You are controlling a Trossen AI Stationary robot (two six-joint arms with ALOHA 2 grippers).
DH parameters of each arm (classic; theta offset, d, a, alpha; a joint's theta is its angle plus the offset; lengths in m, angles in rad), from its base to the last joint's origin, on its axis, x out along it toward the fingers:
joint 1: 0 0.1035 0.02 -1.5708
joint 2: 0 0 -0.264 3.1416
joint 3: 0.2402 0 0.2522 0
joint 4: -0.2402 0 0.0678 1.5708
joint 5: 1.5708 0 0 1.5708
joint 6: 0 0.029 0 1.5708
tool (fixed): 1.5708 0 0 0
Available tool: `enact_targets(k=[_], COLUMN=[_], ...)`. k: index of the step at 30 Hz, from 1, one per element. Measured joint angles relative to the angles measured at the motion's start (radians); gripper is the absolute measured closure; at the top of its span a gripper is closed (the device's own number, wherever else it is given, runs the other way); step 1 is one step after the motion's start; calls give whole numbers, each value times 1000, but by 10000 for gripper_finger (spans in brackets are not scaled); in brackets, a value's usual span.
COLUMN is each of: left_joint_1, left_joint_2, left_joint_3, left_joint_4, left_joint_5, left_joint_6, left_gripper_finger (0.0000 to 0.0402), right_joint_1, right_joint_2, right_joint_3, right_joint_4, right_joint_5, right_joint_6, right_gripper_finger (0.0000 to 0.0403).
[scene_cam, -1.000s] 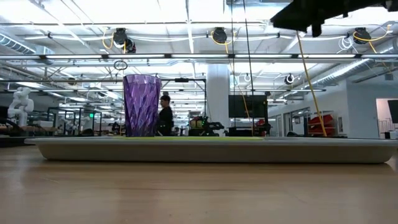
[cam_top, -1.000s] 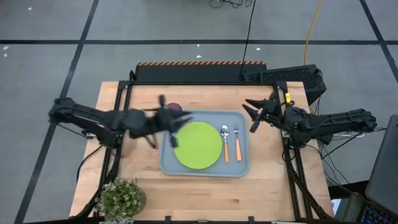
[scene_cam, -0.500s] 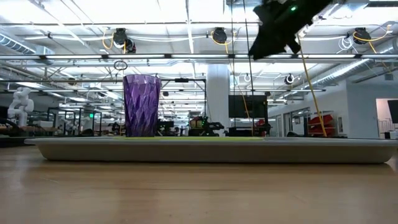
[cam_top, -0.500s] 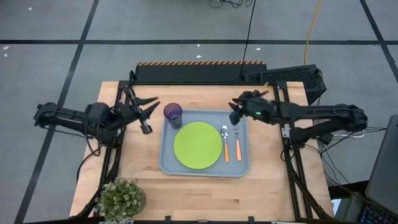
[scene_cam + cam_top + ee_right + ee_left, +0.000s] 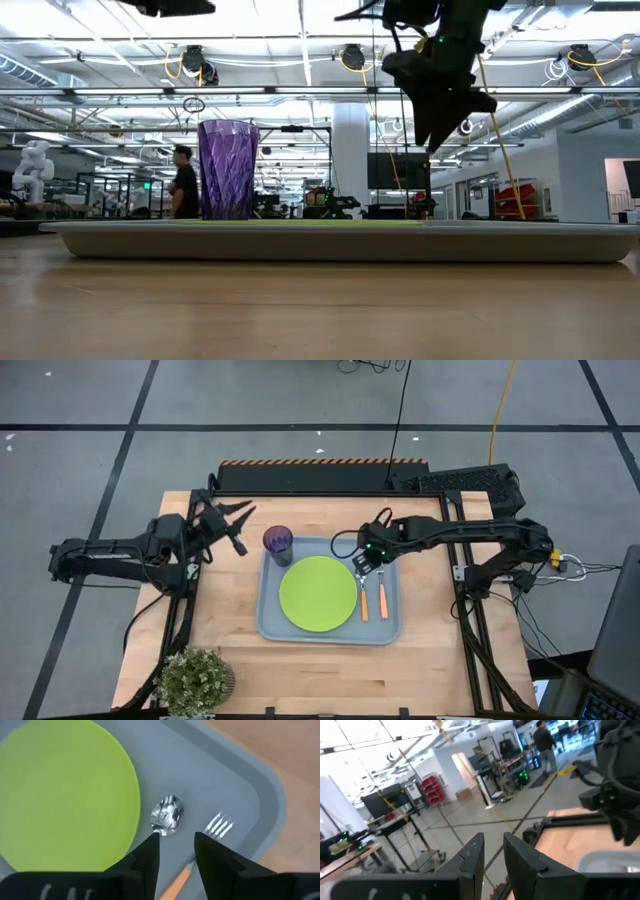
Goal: Pick and place plate/cup/fork/spoon on tray
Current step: Put the orange fork on the gray serving tray to the right side of the orange spoon
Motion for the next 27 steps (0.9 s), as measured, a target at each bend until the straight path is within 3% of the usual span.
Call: enact_targets(k=[3, 12, 21, 27], left_joint_1=[52, 154, 233, 235], left_joint_2=[-32, -136, -220, -213], left_joint_3=[-1, -64, -190, -250], left_joint_4=[-35, -67, 20, 31], left_joint_5=[71, 419, 428, 428], left_joint_6=[-20, -70, -192, -232], left_gripper_finger=[325, 325, 325, 325], right_joint_1=[13, 53, 28, 21], right_joint_2=[-1, -39, -39, -34], right_joint_3=[0, 0, 0, 0], right_joint_4=[2, -35, 8, -46], right_joint_5=[-11, -6, 9, -85], right_joint_6=[36, 157, 110, 211], right_gripper_finger=[287, 287, 287, 287])
